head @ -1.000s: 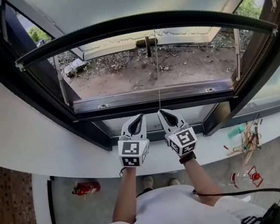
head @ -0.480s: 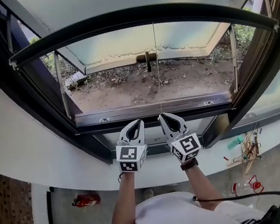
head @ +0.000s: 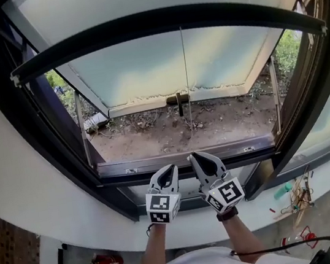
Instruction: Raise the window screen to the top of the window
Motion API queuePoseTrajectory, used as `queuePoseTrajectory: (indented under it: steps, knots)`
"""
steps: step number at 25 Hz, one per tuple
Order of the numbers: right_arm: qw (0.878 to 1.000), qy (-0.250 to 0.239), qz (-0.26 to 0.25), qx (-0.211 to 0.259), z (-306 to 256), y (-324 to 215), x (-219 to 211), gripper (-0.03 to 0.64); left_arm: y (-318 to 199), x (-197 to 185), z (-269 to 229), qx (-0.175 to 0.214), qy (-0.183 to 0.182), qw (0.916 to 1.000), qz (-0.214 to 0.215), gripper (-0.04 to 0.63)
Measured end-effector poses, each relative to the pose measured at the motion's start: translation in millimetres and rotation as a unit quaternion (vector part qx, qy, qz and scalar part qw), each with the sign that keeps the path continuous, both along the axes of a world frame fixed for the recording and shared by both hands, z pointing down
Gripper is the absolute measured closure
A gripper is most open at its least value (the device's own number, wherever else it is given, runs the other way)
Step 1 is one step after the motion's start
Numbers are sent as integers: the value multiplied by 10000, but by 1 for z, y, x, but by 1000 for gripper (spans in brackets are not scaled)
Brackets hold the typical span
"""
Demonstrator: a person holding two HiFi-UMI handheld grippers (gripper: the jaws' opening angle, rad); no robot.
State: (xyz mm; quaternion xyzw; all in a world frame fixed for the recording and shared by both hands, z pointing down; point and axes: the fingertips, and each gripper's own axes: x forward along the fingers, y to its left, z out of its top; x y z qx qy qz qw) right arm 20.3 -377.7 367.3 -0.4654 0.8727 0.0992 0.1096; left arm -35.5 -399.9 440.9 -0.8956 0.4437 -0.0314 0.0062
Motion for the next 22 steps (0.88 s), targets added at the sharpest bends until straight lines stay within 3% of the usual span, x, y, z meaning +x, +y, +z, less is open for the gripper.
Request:
queuePoseTrajectory:
  steps: [4,11,15,22]
  knots:
    - [9995,-108,16,292,-32,6,-1,615,2,-8,7,-170,50,9998,-34,594]
    - [9952,-539,-190,792,-95,29,2,615,-2,-17,2,-129,116,9998,-86,594]
    - [9880,-982,-565,1049,-132,57,2,615,0,-19,8,-195,100,9997,-104,594]
    - [9758,-1178,-775,1670,-193,86,5,615,7,-17,9,-229,196,9995,-69,594]
